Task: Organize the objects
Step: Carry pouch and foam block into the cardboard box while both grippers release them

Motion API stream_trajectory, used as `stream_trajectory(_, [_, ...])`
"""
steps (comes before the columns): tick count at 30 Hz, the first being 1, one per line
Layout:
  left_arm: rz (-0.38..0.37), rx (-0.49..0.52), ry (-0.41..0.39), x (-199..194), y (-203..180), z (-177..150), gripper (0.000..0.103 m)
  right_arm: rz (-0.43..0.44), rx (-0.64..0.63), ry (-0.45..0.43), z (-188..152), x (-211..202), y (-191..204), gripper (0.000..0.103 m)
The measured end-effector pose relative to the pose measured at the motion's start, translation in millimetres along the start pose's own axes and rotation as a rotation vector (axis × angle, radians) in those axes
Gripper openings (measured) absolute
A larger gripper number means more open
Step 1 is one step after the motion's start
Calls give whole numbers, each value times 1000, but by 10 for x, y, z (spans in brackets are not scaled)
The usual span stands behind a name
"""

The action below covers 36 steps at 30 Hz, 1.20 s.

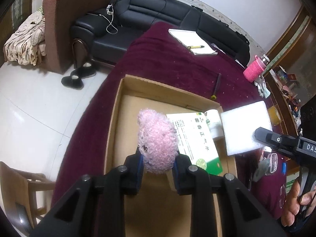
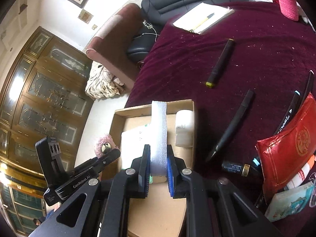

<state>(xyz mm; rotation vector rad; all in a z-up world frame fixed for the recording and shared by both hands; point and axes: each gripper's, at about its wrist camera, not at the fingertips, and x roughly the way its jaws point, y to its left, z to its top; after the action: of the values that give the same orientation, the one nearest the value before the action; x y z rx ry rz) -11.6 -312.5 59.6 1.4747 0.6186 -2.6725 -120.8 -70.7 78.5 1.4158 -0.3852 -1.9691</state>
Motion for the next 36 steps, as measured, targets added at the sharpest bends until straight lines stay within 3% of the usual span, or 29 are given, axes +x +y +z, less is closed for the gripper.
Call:
stream_trajectory(7, [-29,-20,23,186,54,63,24,29,40,-2,6,163,-39,17])
stream_trajectory(19, [26,19,22,359,40,170,25,37,104,43,-42,339,-197,19])
stream_trajectory(23, [32,27,29,344,54,173,38,27,100,56,-56,303,-203,21])
stream_trajectory(25, [36,36,28,318,49,166,50,42,117,78,-64,302,-225,28])
stream_trajectory(28, [16,34,36,289,34,169,59,28,116,82,-88,262,-219,42])
stream_trajectory(30, [16,35,40,262,26,164,60,30,119,82,-102,215,-225,48])
stream_trajectory(36, [-16,31,19,85,-5,118,60,-9,111,7,-87,-9,-220,49])
